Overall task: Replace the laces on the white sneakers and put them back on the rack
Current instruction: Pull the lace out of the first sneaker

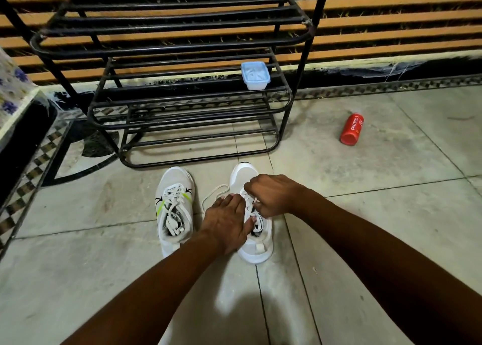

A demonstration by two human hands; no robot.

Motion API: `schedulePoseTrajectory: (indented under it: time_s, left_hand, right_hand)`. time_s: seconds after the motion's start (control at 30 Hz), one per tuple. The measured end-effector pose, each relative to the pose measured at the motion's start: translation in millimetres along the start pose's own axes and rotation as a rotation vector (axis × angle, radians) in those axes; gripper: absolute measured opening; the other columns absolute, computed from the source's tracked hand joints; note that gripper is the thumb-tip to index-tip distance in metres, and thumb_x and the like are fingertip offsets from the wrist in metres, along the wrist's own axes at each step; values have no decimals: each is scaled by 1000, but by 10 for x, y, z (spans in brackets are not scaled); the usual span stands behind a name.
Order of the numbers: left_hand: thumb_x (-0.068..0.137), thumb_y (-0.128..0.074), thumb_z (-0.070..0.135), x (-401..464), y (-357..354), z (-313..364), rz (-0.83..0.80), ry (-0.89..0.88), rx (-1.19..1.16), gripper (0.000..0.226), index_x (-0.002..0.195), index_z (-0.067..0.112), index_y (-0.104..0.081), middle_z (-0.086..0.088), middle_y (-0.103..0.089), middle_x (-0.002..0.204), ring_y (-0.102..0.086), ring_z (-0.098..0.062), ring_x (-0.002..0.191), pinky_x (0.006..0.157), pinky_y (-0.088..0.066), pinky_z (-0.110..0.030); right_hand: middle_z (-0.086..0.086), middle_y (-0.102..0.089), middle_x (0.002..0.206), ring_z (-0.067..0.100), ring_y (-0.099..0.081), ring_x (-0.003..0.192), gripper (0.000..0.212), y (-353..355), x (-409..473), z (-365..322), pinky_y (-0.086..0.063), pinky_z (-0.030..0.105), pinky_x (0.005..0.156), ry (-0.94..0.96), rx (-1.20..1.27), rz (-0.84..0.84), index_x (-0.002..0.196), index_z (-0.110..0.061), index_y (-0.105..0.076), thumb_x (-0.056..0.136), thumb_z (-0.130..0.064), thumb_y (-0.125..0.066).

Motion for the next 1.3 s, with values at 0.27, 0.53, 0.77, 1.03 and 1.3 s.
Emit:
schedulePoseTrajectory:
  time_s: [0.27,0.53,0.77,1.03,1.3]
  left_hand:
    - [92,-10,56,17,-12,28,-67,2,24,76,139,11,-48,-7,-49,138,-47,-26,130,110,-39,-41]
    - [90,-8,58,25,-7,26,-101,4,41,75,132,13,-50,-6,-49,132,-48,-26,126,106,-42,-41]
    - [104,-29,52,-15,35,45,-84,9,11,55,138,13,-47,-5,-48,138,-47,-26,128,106,-40,-38]
    - [104,-21,56,-29,95,50,-117,26,19,60,140,14,-45,-4,-47,139,-46,-25,130,105,-39,-38]
    - [105,-24,63,-32,128,39,-122,45,-10,61,139,17,-45,-1,-47,137,-48,-23,127,99,-42,-37]
  right_hand:
    - [1,-40,51,11,-39,39,39,-613,-331,611,-33,21,46,-866,1785,517,63,-13,-46,94,-13,-69]
    - [-12,-65,70,1,-58,69,12,-113,-129,464,-37,7,67,-254,650,268,78,-11,-78,82,-22,-83]
    - [7,-60,65,28,-59,67,28,-673,-407,822,-46,33,60,-826,1419,677,66,-13,-63,90,-22,-73]
    - [7,-54,63,8,-37,39,28,-531,-206,562,-27,18,38,-786,1640,614,89,-12,-46,110,-29,-41]
    - [-2,-67,72,18,-62,70,12,-116,6,394,-54,36,66,-140,413,61,75,-20,-53,83,-27,-59]
Point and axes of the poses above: each hand's wrist, its own x-axis towards the middle knuckle, its own y-axis out of the back of the hand, z = x × y, the point moved 7 cm from there along x, towards the middle knuckle
